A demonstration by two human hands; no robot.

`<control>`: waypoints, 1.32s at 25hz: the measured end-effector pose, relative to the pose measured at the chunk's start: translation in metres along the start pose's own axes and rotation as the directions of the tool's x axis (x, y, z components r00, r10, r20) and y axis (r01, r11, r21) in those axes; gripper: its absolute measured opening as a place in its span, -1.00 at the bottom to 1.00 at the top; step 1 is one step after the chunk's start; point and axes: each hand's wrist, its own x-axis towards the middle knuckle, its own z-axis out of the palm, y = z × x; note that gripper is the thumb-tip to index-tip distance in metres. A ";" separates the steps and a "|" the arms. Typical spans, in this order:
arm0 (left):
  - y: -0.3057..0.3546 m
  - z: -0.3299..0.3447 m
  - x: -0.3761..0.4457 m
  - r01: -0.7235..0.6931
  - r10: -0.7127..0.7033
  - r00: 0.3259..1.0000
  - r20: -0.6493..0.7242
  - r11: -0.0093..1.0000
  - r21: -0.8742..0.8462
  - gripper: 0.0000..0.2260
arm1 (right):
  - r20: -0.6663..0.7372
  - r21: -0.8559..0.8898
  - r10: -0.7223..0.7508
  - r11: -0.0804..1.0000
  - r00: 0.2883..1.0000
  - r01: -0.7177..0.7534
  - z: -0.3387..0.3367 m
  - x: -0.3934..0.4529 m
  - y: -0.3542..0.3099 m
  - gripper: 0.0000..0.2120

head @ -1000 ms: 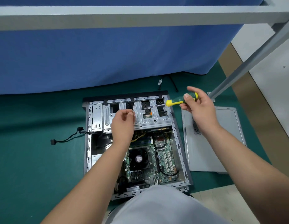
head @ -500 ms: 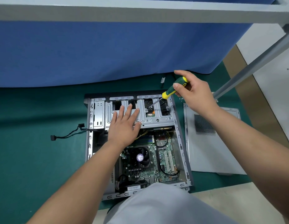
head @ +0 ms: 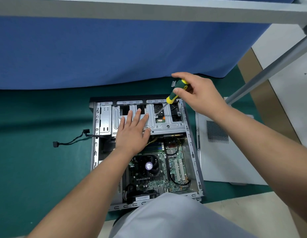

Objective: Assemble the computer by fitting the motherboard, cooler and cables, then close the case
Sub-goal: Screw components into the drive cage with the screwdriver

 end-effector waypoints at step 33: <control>0.035 -0.063 0.055 -0.110 0.081 0.994 -0.076 0.805 -0.583 -0.93 | 0.381 -0.537 -0.044 0.803 0.924 0.259 -0.018 0.040 -0.074 -0.71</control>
